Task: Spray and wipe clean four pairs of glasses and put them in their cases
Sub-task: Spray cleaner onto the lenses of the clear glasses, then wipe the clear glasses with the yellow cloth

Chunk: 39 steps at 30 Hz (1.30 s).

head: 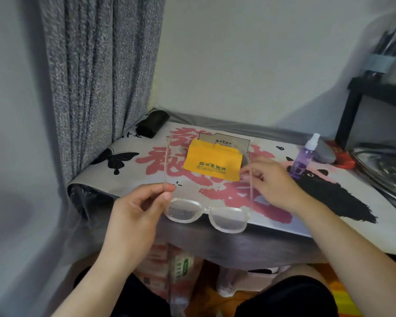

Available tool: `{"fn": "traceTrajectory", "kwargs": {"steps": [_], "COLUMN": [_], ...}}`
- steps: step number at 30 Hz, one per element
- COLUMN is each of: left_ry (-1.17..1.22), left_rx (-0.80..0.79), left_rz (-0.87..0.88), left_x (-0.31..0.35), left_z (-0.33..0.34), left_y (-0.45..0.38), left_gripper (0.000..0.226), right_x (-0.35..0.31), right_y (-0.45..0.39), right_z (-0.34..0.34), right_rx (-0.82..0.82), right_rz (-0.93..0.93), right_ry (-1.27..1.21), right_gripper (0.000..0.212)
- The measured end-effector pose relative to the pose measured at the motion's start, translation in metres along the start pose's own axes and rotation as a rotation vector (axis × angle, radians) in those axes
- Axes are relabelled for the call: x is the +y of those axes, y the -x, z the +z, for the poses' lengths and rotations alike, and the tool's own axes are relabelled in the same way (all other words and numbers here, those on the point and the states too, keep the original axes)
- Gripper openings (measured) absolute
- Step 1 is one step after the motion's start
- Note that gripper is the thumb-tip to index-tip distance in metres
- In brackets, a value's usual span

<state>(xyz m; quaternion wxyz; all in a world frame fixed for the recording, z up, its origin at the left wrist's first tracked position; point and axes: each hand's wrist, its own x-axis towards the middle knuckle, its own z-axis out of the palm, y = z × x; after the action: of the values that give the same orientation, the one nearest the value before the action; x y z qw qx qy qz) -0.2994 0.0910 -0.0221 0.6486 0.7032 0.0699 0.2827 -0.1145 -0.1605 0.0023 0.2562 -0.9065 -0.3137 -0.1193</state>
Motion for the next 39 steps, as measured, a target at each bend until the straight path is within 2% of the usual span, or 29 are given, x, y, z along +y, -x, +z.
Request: {"fn": "traceTrajectory", "kwargs": {"steps": [3, 5, 8, 12, 17, 19, 21, 22, 25, 26, 28, 34, 39], "left_ry": [-0.029, -0.025, -0.003, 0.013, 0.053, 0.059, 0.071, 0.079, 0.073, 0.054, 0.013, 0.022, 0.013], "left_rx": [-0.047, -0.076, -0.094, -0.125, -0.143, -0.158, -0.176, -0.181, -0.203, -0.213, -0.232, -0.310, -0.321], "left_rz": [0.088, 0.161, 0.247, 0.337, 0.329, 0.321, 0.331, 0.338, 0.384, 0.414, 0.464, 0.454, 0.441], "left_x": [0.000, 0.002, 0.003, 0.002, 0.002, 0.004, 0.005, 0.007, 0.012, 0.014, 0.017, 0.018, 0.015], "left_z": [-0.003, -0.005, -0.008, -0.008, -0.007, -0.006, -0.004, -0.004, -0.004, -0.004, -0.004, -0.005, -0.004], "left_y": [-0.001, -0.001, 0.001, 0.004, 0.005, 0.006, 0.008, 0.009, 0.011, 0.012, 0.014, 0.019, 0.018], "left_gripper": [0.027, 0.026, 0.027, 0.026, 0.030, 0.028, 0.027, 0.027, 0.021, 0.020, 0.021, 0.022, 0.022], "right_x": [-0.001, -0.003, -0.007, -0.021, -0.090, -0.114, -0.130, -0.132, -0.132, -0.131, -0.128, -0.122, -0.118], "right_y": [-0.026, -0.040, -0.047, -0.044, -0.045, -0.040, -0.027, -0.020, 0.003, 0.011, 0.023, 0.029, 0.022], "right_z": [0.010, 0.014, 0.023, 0.019, -0.044, -0.072, -0.089, -0.093, -0.089, -0.084, -0.072, -0.065, -0.069], "right_rx": [-0.157, -0.196, -0.100, -0.101, 0.232, 0.254, 0.171, 0.076, -0.245, -0.306, -0.329, -0.086, 0.102], "right_rz": [-0.015, 0.005, 0.029, 0.022, 0.080, 0.101, 0.143, 0.176, 0.265, 0.281, 0.309, 0.324, 0.258], "right_ry": [0.018, 0.107, 0.163, 0.246, -0.063, -0.261, -0.472, -0.509, -0.445, -0.431, -0.380, -0.185, 0.017], "right_gripper": [0.025, 0.021, 0.006, 0.013, 0.017, 0.018, 0.021, 0.023, 0.039, 0.041, 0.039, 0.042, 0.039]}}
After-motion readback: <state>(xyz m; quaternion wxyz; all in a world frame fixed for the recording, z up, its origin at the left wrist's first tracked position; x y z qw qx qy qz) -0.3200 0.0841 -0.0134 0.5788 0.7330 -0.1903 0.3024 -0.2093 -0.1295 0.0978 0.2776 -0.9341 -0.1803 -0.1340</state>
